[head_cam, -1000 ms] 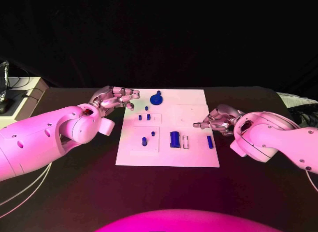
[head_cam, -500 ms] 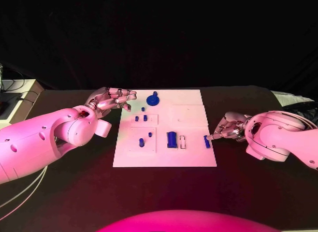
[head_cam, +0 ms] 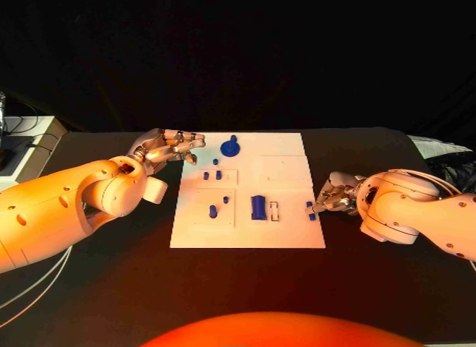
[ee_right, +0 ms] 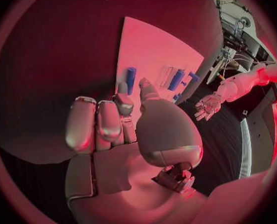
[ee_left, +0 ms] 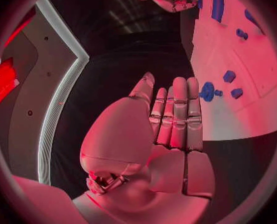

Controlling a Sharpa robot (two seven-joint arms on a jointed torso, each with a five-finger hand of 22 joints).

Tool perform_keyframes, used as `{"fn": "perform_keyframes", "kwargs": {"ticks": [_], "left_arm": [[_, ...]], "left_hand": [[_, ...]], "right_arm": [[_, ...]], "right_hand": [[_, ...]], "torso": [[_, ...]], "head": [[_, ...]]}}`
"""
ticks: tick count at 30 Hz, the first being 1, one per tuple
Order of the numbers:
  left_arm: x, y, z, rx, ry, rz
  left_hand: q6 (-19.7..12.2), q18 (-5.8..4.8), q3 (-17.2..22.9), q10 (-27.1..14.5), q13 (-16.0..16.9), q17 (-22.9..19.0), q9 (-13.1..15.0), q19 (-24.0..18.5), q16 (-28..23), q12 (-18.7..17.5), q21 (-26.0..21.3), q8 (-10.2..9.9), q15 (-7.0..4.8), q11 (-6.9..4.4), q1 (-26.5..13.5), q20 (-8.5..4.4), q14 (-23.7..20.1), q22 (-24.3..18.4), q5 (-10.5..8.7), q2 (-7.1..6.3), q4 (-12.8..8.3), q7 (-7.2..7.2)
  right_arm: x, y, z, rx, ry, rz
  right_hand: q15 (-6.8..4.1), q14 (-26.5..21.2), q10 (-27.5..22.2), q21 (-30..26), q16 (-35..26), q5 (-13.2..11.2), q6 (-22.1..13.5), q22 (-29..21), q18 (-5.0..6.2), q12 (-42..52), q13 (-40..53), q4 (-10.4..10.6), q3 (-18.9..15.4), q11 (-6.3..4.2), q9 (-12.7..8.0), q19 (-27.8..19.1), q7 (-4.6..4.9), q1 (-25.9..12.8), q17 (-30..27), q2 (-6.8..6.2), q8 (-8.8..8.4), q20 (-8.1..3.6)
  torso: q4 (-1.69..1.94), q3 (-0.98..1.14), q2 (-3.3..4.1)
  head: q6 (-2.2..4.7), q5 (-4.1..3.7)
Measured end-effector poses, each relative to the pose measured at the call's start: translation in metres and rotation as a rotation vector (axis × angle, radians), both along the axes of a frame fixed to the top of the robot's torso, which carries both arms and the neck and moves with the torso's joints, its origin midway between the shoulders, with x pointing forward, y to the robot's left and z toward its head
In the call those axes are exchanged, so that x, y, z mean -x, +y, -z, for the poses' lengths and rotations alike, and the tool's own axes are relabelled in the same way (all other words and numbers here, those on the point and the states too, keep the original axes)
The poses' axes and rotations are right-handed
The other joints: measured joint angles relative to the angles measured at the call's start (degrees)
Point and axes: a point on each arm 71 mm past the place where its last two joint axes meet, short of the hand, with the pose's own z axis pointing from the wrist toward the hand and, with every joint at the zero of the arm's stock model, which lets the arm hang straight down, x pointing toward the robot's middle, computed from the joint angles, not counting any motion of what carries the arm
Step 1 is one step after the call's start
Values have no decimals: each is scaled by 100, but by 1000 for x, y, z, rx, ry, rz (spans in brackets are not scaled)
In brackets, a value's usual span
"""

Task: Assemble the parts on the task board

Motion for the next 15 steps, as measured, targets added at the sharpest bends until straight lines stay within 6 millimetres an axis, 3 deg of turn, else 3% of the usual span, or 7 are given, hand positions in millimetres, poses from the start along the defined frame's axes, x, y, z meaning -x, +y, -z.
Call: {"fn": "perform_keyframes", "kwargs": {"ticks": [15], "left_arm": [[0,1,0,0,1,1]], "left_hand": [[0,0,-16,0,0,1,0,0,0,0,0,0,0,0,0,0,0,7,0,0,16,0]], "right_arm": [[-3,3,8,34,12,0]], "right_hand": [[0,0,1,0,0,212,-13,-1,0,0,-6,-19,-18,0,220,0,-33,41,6,41,123,0]], "torso": [[-6,7,-3]], "head": [[-44,21]]}}
